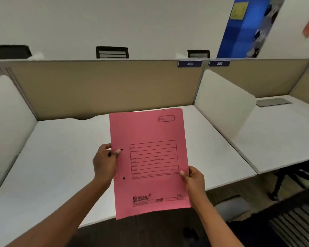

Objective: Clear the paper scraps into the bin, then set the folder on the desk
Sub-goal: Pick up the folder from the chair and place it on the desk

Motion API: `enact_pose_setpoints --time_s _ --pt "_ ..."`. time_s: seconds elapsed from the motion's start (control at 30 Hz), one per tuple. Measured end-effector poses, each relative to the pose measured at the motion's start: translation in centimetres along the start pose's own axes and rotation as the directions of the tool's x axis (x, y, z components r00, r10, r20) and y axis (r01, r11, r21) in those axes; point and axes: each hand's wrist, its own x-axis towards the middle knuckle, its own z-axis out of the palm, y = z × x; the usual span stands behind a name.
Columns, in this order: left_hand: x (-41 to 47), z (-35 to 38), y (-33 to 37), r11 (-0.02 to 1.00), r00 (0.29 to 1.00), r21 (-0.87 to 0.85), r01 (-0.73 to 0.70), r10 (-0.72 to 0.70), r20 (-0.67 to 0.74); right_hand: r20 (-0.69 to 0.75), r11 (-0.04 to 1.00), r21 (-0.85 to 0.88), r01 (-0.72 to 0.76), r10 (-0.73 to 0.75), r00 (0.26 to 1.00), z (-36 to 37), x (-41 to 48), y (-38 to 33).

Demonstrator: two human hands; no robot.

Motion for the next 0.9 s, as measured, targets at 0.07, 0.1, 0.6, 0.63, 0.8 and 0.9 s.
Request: enact_pose_setpoints --time_s 0.07,0.1,0.6,0.63,0.8,0.9 --pt "0.6 -1.4 0.5 1.000 0.998 -0.003 0.022 -0.022 -0.052 0.038 1.000 -0.007 0.028 -0.028 0.999 1.1 0.6 -1.3" --pt "0.9 -1.9 0.7 1.000 0.997 0.000 0.021 -0.021 -0.069 0.055 0.999 -0.010 0.042 -0.041 0.998 1.6 0.9 -2.0" --pt "12.5 -5.8 -1.8 0.988 0.995 0.120 -0.100 0.103 -0.013 0.109 0.996 -0.046 0.075 -0.069 0.992 13.1 10.4 -7.0" --pt "13.7 -5.9 -2.2 0.986 0.995 0.135 -0.094 0.095 0.002 0.107 0.997 -0.050 0.066 -0.061 0.992 14.0 11.2 -7.1" --pt "20.1 -5.5 -4.4 0.974 0.996 0.214 -0.081 0.073 0.045 0.091 0.998 -0.051 0.038 -0.033 0.995 18.4 14.8 -7.6" --pt "23.1 -4.4 -5.8 0.967 0.999 0.256 -0.015 0.006 0.037 0.091 0.997 -0.079 -0.001 0.008 0.996 20.9 16.8 -7.5"
